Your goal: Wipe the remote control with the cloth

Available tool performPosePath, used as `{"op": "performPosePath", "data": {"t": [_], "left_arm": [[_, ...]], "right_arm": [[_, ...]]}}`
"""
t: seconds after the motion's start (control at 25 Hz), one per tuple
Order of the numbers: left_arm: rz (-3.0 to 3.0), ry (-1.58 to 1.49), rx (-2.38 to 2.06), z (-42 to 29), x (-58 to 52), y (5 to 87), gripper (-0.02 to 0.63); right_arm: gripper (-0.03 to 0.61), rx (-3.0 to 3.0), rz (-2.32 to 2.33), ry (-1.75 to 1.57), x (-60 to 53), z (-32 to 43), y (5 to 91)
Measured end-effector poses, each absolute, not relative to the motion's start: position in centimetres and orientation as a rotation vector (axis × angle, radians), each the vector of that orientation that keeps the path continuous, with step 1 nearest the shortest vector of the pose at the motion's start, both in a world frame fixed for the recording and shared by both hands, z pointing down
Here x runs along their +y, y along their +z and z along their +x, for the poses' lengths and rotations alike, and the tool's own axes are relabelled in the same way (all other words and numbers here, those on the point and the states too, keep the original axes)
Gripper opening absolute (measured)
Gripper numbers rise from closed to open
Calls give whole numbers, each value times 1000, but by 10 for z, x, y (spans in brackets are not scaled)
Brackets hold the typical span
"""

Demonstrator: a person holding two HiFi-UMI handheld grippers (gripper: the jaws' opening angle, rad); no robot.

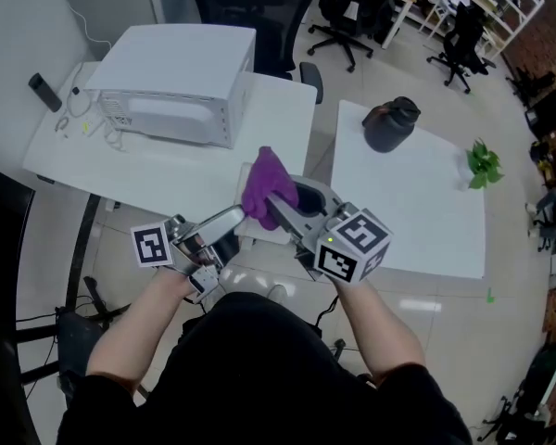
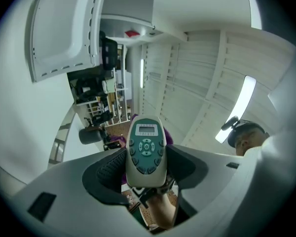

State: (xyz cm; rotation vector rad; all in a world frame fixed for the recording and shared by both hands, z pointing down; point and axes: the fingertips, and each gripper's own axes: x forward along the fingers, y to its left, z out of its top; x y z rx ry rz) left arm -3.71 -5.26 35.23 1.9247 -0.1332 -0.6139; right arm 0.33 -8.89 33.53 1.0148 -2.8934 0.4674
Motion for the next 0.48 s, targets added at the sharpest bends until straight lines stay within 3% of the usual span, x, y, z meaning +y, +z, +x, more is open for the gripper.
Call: {"op": "performPosePath", "data": {"t": [0.24, 0.48], "left_arm": [[2062, -428, -405, -42, -59, 393, 247], [2209, 243, -1132, -85, -113, 511, 247]], "right_arm": [[127, -2831, 1178, 387, -101, 27, 332], [127, -2634, 1256, 298, -87, 45, 374]]}}
